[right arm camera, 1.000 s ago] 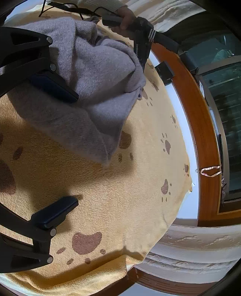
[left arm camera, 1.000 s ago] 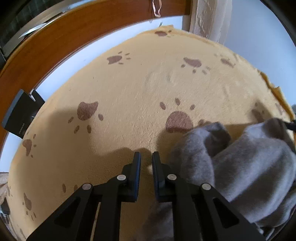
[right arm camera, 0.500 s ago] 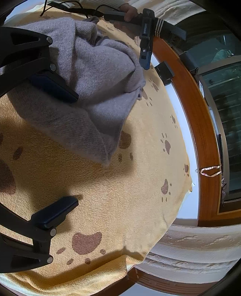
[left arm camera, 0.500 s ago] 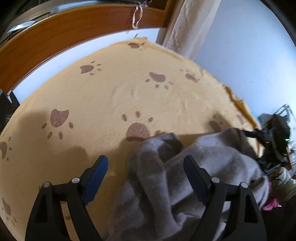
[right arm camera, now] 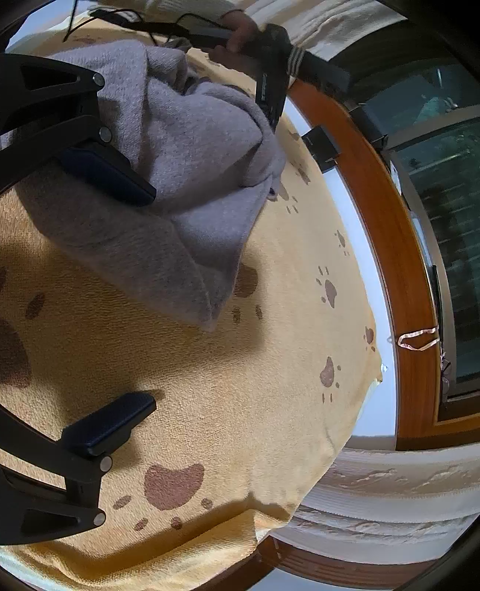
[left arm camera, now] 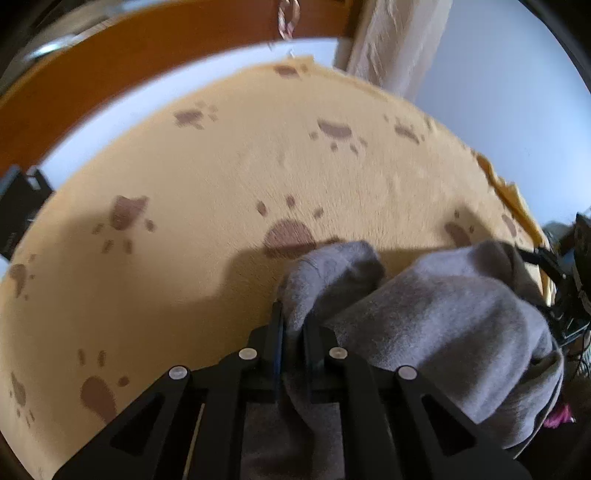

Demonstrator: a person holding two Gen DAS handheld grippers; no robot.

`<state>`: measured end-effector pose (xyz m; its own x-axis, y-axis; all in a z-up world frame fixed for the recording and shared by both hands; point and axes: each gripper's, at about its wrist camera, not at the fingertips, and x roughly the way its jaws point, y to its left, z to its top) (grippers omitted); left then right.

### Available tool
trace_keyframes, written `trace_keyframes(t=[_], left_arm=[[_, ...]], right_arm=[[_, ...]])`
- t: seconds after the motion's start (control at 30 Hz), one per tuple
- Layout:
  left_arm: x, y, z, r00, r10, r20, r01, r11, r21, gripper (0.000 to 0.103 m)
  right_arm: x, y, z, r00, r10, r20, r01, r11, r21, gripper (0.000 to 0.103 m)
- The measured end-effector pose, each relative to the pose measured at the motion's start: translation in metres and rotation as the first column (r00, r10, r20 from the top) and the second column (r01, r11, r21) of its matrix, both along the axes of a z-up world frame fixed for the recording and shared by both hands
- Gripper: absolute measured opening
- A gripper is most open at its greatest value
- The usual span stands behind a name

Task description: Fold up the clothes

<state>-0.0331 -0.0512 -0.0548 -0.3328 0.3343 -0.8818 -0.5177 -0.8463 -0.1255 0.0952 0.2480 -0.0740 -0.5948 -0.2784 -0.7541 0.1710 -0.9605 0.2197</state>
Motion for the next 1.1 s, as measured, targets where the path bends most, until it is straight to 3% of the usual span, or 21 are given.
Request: trace_keyframes(t=[0.3,0.47,0.63,0.67,0.7,0.77,0.8,0.83,0.97,1.1], left_arm=[[0.049,-0.039,0.049,0.985,0.095,-0.142,-0.071,0.984,0.165,0.009],[0.072,-0.051,0.071,0.973,0.116,-0.199,-0.070,0.972,0.226,0.009],[0.091,-0.052,0.082,0.968,0.107,-0.226,-0.040,0.958,0.283,0.009],[0.095,-0.052,0.083,0.968,0.105,-0.228,-0.034,0.955,0.293,0.009],[0.100,-0.053,0.084,0.967,0.103,-0.234,-0.028,0.952,0.305,0.009],[0.107,-0.056,0.086,0.964,0.107,-0.244,-0.023,0.946,0.323,0.009],[0.110,-0.058,0.087,0.963,0.111,-0.247,-0.024,0.944,0.330,0.009],[0.114,-0.063,0.089,0.961,0.120,-0.250,-0.028,0.939,0.344,0.009],[0.122,-0.074,0.090,0.956,0.147,-0.253,-0.044,0.928,0.370,0.009],[0.133,-0.079,0.095,0.941,0.180,-0.288,-0.062,0.924,0.378,0.009]], right_arm=[[0.006,0.029,0.003,0.996,-0.082,-0.025,0.076,0.981,-0.178,0.103],[0.008,0.013,0.016,0.995,-0.092,-0.047,0.088,0.993,-0.077,0.102],[-0.007,-0.004,0.030,0.997,-0.068,-0.034,0.065,0.994,-0.084,0.096],[-0.012,-0.008,0.031,0.998,-0.062,-0.020,0.060,0.994,-0.091,0.093],[-0.015,-0.012,0.029,0.998,-0.061,-0.004,0.061,0.995,-0.084,0.083],[-0.024,-0.022,0.021,0.998,-0.060,0.034,0.061,0.998,-0.028,0.058],[-0.028,-0.026,0.015,0.996,-0.063,0.056,0.063,0.998,0.008,0.034],[-0.028,-0.027,0.008,0.994,-0.071,0.078,0.068,0.997,0.030,0.024],[-0.011,-0.034,0.014,0.998,-0.039,0.046,0.036,0.997,0.075,0.015],[0.013,-0.043,0.041,0.997,0.004,-0.079,0.010,0.983,0.181,0.012]])
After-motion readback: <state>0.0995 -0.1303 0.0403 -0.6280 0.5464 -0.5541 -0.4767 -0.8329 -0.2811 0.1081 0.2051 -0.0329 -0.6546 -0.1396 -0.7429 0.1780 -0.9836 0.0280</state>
